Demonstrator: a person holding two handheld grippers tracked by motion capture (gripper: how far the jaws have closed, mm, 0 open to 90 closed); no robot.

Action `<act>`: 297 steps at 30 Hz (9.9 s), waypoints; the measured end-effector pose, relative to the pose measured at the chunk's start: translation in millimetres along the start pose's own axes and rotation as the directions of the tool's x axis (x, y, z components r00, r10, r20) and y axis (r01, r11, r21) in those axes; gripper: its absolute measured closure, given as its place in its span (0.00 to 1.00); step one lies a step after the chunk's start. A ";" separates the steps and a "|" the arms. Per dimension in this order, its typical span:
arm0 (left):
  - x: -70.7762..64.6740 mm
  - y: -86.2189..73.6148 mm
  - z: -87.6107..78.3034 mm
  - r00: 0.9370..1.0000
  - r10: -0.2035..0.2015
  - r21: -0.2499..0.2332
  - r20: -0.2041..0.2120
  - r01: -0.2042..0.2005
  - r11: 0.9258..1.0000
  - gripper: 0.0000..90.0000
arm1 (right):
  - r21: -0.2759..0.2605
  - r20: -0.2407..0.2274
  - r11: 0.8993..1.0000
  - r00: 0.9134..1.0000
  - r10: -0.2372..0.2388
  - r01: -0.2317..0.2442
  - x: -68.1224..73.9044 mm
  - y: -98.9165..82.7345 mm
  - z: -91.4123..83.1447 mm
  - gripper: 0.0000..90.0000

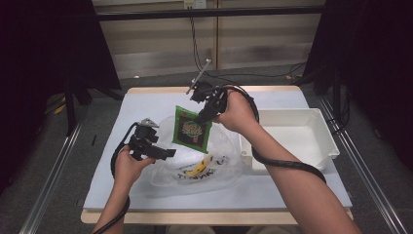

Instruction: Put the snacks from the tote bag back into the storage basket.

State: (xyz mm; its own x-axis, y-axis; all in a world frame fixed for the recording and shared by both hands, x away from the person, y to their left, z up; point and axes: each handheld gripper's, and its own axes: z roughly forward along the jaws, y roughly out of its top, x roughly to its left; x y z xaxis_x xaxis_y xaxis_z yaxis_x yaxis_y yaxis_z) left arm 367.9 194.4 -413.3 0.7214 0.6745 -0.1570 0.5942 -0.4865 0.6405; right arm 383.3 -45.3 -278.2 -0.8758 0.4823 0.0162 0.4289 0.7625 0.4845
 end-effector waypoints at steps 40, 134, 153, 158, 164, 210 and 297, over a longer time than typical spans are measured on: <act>-10.1 11.1 5.0 0.999 0.038 0.003 0.009 -0.038 0.999 0.06 | 0.010 -0.037 1.000 0.999 0.018 -0.018 -20.2 -32.4 -62.1 0.86; -22.7 16.1 15.5 0.995 0.066 0.011 0.079 -0.068 0.998 0.06 | 0.103 0.084 0.992 0.994 0.066 -0.075 -95.7 -141.0 -80.2 0.86; -20.7 16.8 15.0 0.994 0.077 0.028 0.071 -0.080 0.996 0.06 | 0.119 0.111 0.991 0.992 0.052 -0.066 -106.7 -145.9 -60.6 0.86; -21.5 16.7 16.0 0.995 0.070 0.020 0.069 -0.071 0.997 0.06 | 0.130 0.097 0.990 0.994 0.049 -0.061 -109.5 -148.1 -52.8 0.86; -22.1 16.9 17.1 0.995 0.070 0.027 0.077 -0.072 0.997 0.06 | 0.135 0.089 0.989 0.995 0.047 -0.059 -113.6 -148.9 -45.1 0.86; -21.5 16.6 23.8 0.995 0.048 0.042 0.087 -0.052 0.998 0.06 | 0.141 0.104 0.987 0.993 0.062 -0.077 -139.6 -151.4 -18.5 0.86; -25.4 18.7 32.7 0.993 0.068 0.059 0.095 -0.073 0.996 0.05 | 0.136 0.126 0.990 0.992 0.010 -0.027 -168.9 -146.6 6.3 0.82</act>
State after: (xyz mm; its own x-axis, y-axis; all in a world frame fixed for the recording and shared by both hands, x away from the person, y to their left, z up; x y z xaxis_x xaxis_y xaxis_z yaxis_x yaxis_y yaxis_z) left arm 372.3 150.0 -421.9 0.7903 0.5845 -0.1838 0.5598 -0.5669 0.6044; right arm 469.8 -235.9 -357.5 -0.8365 0.5406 -0.0891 0.4788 0.8004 0.3608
